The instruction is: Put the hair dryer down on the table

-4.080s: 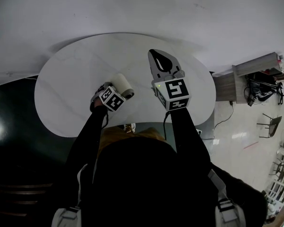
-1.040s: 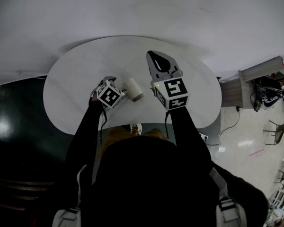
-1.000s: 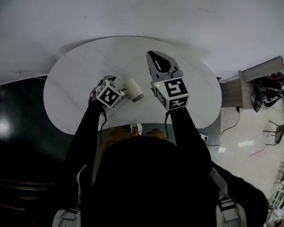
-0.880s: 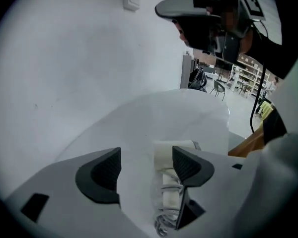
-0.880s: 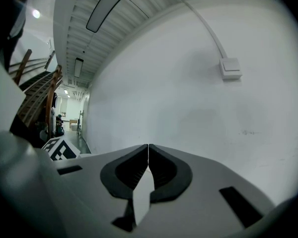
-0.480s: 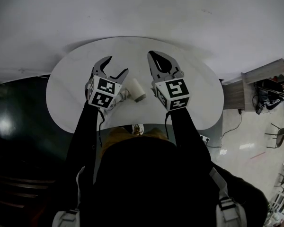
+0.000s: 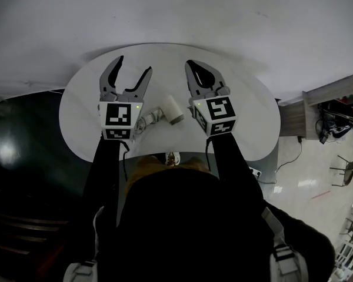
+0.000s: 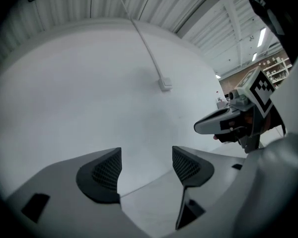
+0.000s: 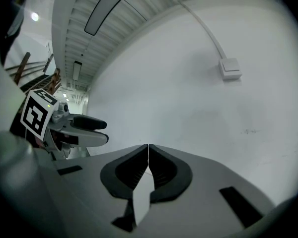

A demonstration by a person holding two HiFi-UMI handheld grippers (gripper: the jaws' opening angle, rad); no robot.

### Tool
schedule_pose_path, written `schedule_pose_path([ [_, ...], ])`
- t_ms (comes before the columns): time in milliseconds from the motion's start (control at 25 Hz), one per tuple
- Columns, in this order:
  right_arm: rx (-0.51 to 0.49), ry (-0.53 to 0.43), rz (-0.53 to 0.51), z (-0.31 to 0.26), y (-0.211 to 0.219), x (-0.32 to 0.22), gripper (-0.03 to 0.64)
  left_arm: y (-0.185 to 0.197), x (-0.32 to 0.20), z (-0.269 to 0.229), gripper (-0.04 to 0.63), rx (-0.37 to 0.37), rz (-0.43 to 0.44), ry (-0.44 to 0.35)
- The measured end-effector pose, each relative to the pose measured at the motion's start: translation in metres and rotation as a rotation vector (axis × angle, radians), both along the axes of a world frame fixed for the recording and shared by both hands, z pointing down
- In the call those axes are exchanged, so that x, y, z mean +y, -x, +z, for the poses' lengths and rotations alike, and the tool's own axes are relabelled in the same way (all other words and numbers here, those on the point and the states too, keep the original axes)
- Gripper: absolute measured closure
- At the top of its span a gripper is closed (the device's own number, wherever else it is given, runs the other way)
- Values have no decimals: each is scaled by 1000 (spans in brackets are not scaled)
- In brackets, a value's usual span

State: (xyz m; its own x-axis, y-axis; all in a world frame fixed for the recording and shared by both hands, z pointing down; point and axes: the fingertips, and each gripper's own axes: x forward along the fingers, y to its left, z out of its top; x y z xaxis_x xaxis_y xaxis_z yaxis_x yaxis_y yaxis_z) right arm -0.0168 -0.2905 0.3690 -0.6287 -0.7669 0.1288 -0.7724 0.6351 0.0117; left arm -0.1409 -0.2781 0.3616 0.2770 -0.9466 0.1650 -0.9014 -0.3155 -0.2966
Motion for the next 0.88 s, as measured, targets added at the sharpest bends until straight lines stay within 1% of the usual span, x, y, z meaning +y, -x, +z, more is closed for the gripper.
schedule_pose_path([
  [120,12,-5,1,3,1,1,589,1,4,-8,259,27,-13,-40],
  [240,31,-10,0,7,-1,3,589,2,8,-10,259,58,-27,-57],
  [440,-7,-74,-20,-7,3,10,591,-1,16,-8,268,91,-34,-66],
  [520,-10,-85,-18,-9,2,10,591,0,19,-10,303,98,-40,-80],
  [640,-2,-94,-5,-8,0,11,591,2,23,-17,382,118,-66,-113],
  [680,-9,-101,-3,-10,1,12,591,3,25,-19,486,132,-81,-122],
  [720,-13,-106,-1,-11,2,12,591,5,26,-21,563,141,-93,-129],
  [760,-13,-109,1,-11,1,12,591,7,26,-20,578,143,-98,-130],
  [880,-12,-111,4,-12,-1,11,591,9,24,-18,580,147,-100,-116],
])
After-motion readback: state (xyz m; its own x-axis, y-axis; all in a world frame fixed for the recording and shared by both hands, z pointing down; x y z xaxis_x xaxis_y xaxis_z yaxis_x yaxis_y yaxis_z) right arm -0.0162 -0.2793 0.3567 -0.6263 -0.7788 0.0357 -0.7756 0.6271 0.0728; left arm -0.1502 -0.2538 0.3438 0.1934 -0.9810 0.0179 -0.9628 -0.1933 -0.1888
